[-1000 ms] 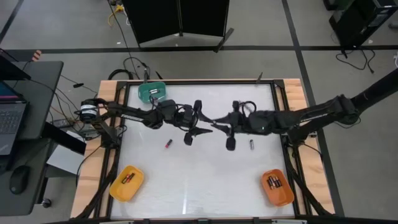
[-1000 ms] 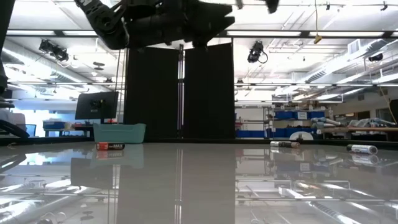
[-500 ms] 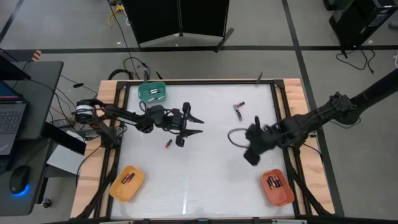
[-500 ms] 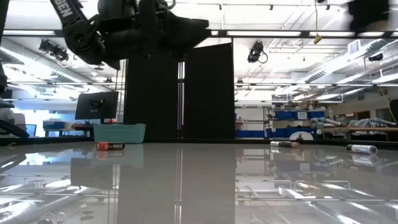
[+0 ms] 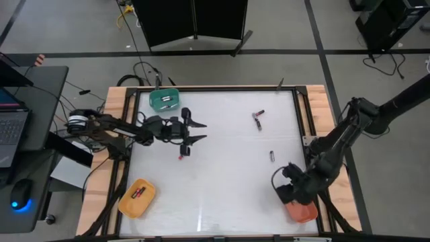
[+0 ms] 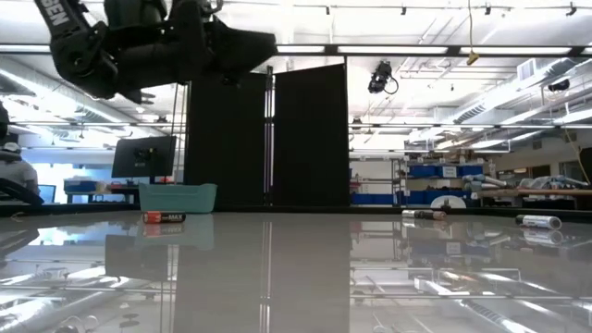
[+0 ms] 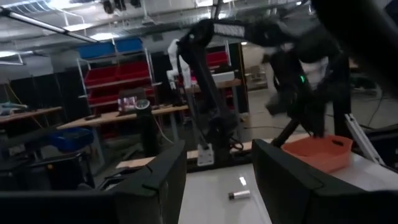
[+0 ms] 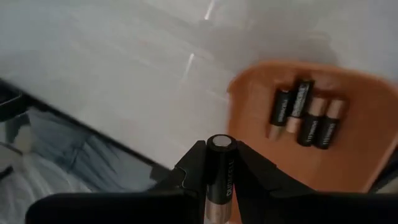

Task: Sort batteries
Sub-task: Put the top red battery into the yellow bin

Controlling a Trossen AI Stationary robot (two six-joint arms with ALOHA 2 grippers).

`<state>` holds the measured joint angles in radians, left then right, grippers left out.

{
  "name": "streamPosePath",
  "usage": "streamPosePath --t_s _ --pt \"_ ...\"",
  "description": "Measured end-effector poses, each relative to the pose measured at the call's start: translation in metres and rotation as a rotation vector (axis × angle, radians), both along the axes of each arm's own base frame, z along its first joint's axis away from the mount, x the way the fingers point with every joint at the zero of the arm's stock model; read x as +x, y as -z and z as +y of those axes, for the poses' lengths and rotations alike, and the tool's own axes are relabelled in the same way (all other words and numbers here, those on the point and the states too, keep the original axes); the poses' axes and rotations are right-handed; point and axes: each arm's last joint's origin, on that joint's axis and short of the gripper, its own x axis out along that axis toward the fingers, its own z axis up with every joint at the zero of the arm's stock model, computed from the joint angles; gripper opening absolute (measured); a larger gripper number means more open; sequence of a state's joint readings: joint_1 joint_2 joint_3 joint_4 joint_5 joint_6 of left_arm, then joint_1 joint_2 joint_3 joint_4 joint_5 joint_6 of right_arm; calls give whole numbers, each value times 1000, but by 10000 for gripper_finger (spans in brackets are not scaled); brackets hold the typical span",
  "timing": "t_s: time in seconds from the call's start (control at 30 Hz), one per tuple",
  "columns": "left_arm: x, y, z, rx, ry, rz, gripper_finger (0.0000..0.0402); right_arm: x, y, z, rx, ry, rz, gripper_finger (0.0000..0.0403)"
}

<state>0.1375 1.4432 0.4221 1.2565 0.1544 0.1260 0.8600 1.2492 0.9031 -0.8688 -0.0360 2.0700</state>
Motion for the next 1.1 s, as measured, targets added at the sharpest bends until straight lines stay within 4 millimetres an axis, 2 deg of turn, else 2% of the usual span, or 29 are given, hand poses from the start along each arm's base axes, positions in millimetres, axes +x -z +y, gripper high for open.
streamPosePath --t_s 0.2,0.63,0.7,0.87,1.1 --pt "-6 -5 -1 -7 3 -23 188 -8 32 14 -59 6 112 63" --pt "-6 -5 -1 -26 8 -14 188 1 70 35 -72 -9 283 64" --pt "-6 -4 -1 -27 8 -7 188 2 71 37 -50 -16 290 76" --pt "-6 -4 -1 -25 7 -4 188 2 69 39 -7 -27 304 135" --pt "-6 -3 -1 -25 8 -1 188 -1 48 31 65 -31 266 179"
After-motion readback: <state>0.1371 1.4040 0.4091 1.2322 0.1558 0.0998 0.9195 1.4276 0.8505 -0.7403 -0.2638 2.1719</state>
